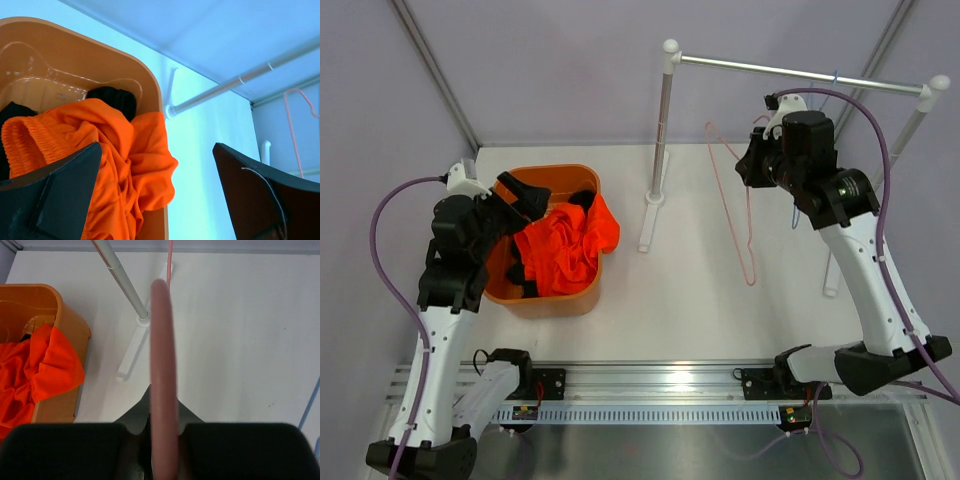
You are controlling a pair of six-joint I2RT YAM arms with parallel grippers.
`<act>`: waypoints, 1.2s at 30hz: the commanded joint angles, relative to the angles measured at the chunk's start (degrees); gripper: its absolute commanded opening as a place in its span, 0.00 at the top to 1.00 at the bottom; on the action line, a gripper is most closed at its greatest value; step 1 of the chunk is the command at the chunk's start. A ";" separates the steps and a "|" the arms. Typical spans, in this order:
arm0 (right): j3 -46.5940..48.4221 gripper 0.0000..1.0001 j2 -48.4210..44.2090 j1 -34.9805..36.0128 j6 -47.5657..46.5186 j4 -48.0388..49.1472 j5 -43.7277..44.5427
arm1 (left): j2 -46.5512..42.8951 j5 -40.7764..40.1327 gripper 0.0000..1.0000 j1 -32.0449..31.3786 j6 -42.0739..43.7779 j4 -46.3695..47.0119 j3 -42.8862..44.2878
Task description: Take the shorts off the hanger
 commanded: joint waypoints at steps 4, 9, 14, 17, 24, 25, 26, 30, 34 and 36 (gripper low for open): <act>10.41 1.00 6.83 -6.82 -1.51 4.55 -15.27 | -6.76 12.37 0.01 -0.17 4.67 -3.86 2.24; 16.29 1.00 11.23 -8.24 -2.91 4.56 -21.85 | -8.87 16.51 0.01 -0.17 8.18 -7.98 3.38; 18.06 1.00 13.60 -8.77 -4.33 6.75 -28.62 | -11.51 15.37 0.01 -0.17 12.32 -10.54 3.29; 21.22 1.00 16.32 -9.03 -3.01 5.53 -25.84 | -11.51 15.90 0.01 -0.17 13.63 -11.15 2.77; 30.08 1.00 21.95 -8.94 -1.25 2.72 -20.03 | -11.60 16.86 0.01 -0.17 14.87 -10.63 1.27; 31.15 1.00 22.74 -8.94 -1.07 1.93 -19.41 | -11.51 16.86 0.01 -0.17 14.87 -10.37 1.10; 32.99 1.00 24.14 -9.03 -1.07 1.57 -18.28 | -11.51 16.95 0.01 -0.17 14.95 -10.28 0.75; 36.87 1.00 26.96 -8.94 -0.28 0.69 -15.81 | -11.34 16.51 0.01 -0.17 15.22 -9.66 -0.22; 41.52 1.00 31.26 -8.94 0.25 -1.06 -13.35 | -11.34 16.51 0.01 -0.17 15.31 -9.40 -1.10; 44.25 1.00 32.67 -9.03 0.51 -2.12 -12.03 | -11.34 16.60 0.01 -0.17 15.48 -9.31 -1.45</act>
